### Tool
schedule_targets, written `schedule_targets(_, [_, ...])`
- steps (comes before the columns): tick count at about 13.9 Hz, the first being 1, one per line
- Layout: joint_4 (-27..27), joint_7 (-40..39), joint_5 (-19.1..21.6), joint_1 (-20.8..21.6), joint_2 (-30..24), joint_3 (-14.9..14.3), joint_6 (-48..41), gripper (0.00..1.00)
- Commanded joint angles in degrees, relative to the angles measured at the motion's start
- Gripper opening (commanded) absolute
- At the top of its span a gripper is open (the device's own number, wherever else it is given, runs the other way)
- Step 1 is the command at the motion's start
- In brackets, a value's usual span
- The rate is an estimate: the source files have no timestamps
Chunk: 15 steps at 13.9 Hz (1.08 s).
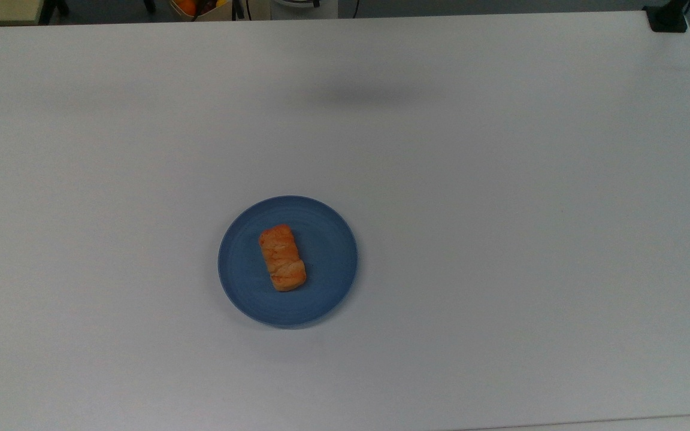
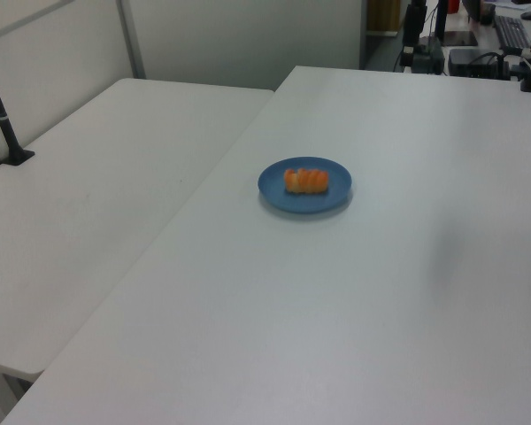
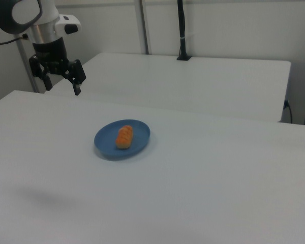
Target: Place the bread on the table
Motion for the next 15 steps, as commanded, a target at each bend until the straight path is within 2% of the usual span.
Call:
schedule_targets(1, [-1.42,1.0,-0.4,0.02,-0.73,-0.09,0.9,1.0])
schedule_targets(6, [-1.33,-0.14,-0.3,-0.07,-0.38,-0.35,1.34,1.0])
schedule_targets(9, [-0.9,-1.27,-0.74,0.45,2.77,-0.35,2.65,1.0])
schedule_targets(15, [-0.89,-4.35,-0.13,-0.25,7.7,-0.35,14.59,1.0])
